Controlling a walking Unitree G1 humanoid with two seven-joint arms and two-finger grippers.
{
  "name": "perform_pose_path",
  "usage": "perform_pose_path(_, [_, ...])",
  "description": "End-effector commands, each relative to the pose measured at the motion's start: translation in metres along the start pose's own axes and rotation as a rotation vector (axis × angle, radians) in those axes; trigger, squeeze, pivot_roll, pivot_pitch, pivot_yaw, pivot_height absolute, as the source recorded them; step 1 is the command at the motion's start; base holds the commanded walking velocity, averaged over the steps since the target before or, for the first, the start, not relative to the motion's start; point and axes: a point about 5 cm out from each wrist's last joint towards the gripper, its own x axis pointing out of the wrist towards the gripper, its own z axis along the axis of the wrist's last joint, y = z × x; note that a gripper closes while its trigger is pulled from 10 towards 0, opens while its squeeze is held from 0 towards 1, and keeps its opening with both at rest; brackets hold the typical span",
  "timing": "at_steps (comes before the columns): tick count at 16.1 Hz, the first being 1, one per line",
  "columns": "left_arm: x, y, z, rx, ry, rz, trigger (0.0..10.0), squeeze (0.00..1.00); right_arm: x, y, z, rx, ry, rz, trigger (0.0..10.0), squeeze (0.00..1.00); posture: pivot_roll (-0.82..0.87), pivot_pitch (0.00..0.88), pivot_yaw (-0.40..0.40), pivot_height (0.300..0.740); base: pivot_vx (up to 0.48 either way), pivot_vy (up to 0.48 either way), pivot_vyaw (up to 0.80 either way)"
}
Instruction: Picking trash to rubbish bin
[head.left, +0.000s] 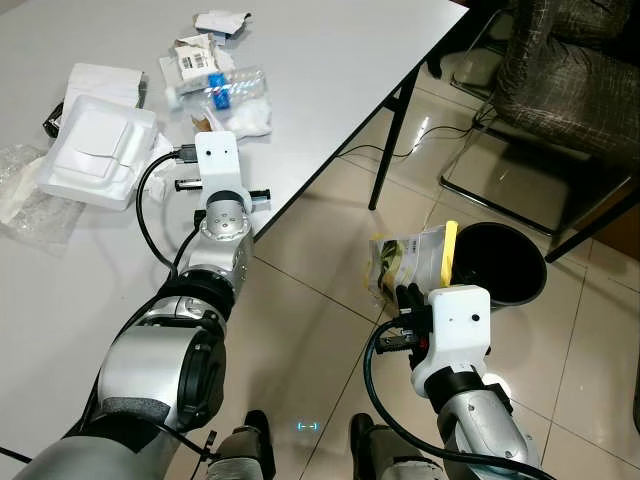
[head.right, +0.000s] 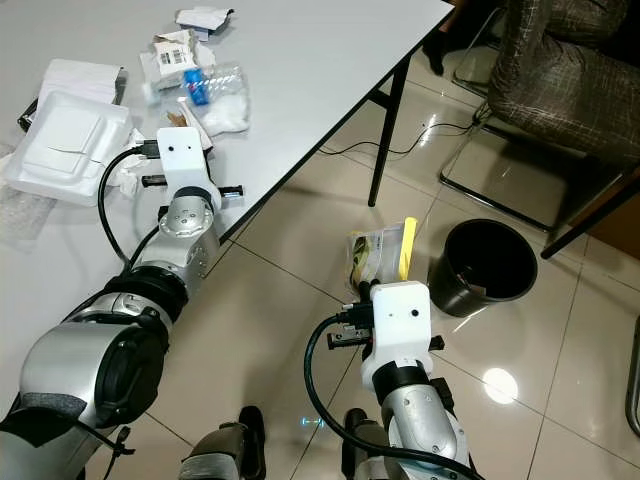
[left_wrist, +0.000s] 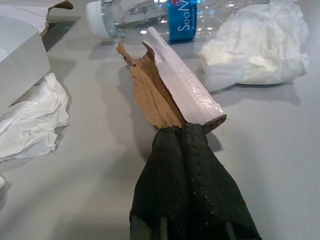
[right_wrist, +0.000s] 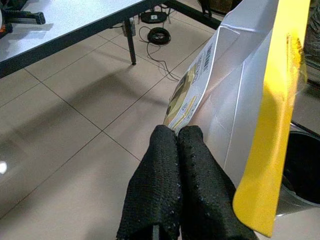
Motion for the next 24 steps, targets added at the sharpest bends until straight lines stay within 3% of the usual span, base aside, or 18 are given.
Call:
perform_pose_path(1, [-0.012, 0.013, -0.048, 0.024, 0.189, 0.021, 0.0, 0.00, -0.002, 0.000, 0.000, -0.001, 0.008, 0.000, 10.0, 0.00, -0.10, 0.304, -0.010, 0.740, 0.000, 0.000, 0.00])
perform_pose_path(4, [-0.010, 0.017, -0.044, 0.008, 0.168, 0.026, 0.0, 0.00, -0.001, -0.001, 0.000, -0.004, 0.007, -0.001, 10.0, 0.00, -0.10, 0.300, -0.009, 0.740, 0.000, 0.000, 0.00])
perform_pose_path(7, [-0.005, 0.020, -0.031, 0.012, 0.088, 0.006, 0.0, 0.00, 0.000, -0.003, -0.001, -0.010, 0.003, -0.003, 10.0, 0.00, -0.08, 0.280, -0.006, 0.740, 0.000, 0.000, 0.00])
perform_pose_path(10, [-0.004, 0.011, -0.016, 0.006, -0.015, -0.097, 0.0, 0.00, 0.005, -0.008, 0.001, -0.025, -0.011, -0.001, 10.0, 0.00, -0.05, 0.255, -0.009, 0.740, 0.000, 0.000, 0.00])
perform_pose_path(15, [-0.021, -0.019, -0.010, 0.006, -0.167, -0.330, 0.0, 0.00, 0.021, -0.015, 0.006, -0.049, -0.055, 0.013, 10.0, 0.00, 0.03, 0.203, -0.011, 0.740, 0.000, 0.000, 0.00])
perform_pose_path(18, [-0.030, -0.020, -0.005, 0.042, -0.272, -0.384, 0.0, 0.00, 0.029, -0.020, 0.009, -0.058, -0.077, 0.013, 10.0, 0.00, 0.06, 0.169, -0.013, 0.740, 0.000, 0.000, 0.00])
perform_pose_path(24, [-0.044, -0.010, -0.007, 0.084, -0.329, -0.434, 0.0, 0.00, 0.037, -0.027, 0.012, -0.065, -0.116, -0.001, 10.0, 0.00, 0.08, 0.146, -0.017, 0.740, 0.000, 0.000, 0.00])
